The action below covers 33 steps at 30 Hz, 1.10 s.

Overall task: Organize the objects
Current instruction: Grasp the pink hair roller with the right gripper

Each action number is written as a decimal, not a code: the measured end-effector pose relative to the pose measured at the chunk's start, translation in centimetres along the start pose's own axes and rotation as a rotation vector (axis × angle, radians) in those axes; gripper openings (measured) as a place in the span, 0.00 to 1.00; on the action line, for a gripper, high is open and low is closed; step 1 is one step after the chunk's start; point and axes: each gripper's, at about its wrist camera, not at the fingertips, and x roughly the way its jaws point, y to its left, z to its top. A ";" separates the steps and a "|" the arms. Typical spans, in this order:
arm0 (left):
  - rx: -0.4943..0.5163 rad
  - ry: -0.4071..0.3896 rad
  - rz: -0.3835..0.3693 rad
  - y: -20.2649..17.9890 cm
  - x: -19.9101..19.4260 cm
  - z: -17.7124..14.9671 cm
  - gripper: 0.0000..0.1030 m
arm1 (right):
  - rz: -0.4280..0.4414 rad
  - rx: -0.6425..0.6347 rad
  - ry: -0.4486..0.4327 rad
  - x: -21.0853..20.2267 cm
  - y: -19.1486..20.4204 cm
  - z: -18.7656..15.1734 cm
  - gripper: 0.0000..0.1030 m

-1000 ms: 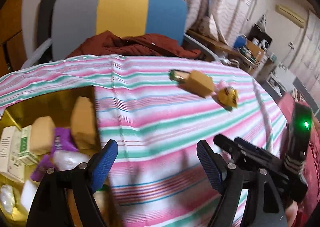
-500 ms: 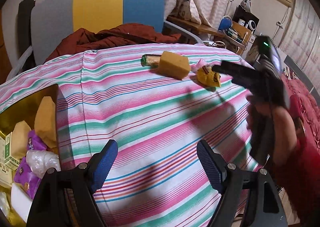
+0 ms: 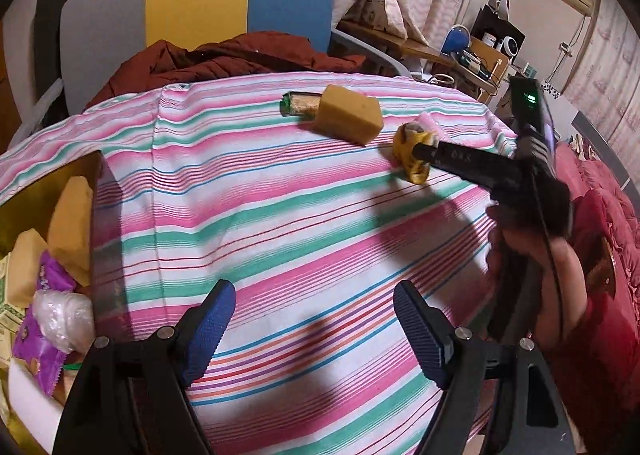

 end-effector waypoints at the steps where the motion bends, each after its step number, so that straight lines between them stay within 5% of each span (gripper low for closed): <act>1: 0.000 0.001 -0.004 -0.1 0.1 0.0 0.80 | 0.018 -0.008 0.001 -0.4 0.4 -0.5 0.27; 7: 0.010 0.004 -0.007 -0.5 0.3 0.0 0.80 | 0.124 -0.039 -0.058 -3.7 1.0 -1.6 0.33; 11: 0.001 0.006 -0.006 -0.4 0.5 0.0 0.80 | 0.042 0.077 -0.176 -4.7 -2.4 1.6 0.65; 12: 0.001 0.010 -0.008 -0.5 0.6 0.0 0.80 | 0.016 0.107 -0.172 -4.3 -3.1 2.5 0.66; 17: 0.022 0.019 -0.007 -1.0 0.9 0.0 0.80 | -0.057 0.143 -0.016 1.3 -5.2 6.0 0.66; 22: 0.035 0.023 0.000 -1.1 1.2 0.3 0.80 | -0.051 0.143 0.069 4.6 -5.7 5.8 0.65; 27: 0.044 0.020 -0.020 -1.9 2.0 1.3 0.80 | -0.029 0.112 0.022 3.2 -6.0 3.8 0.56; 33: -0.004 0.022 -0.097 -3.2 4.1 3.0 0.80 | -0.003 0.216 -0.064 -0.3 -7.5 -0.1 0.50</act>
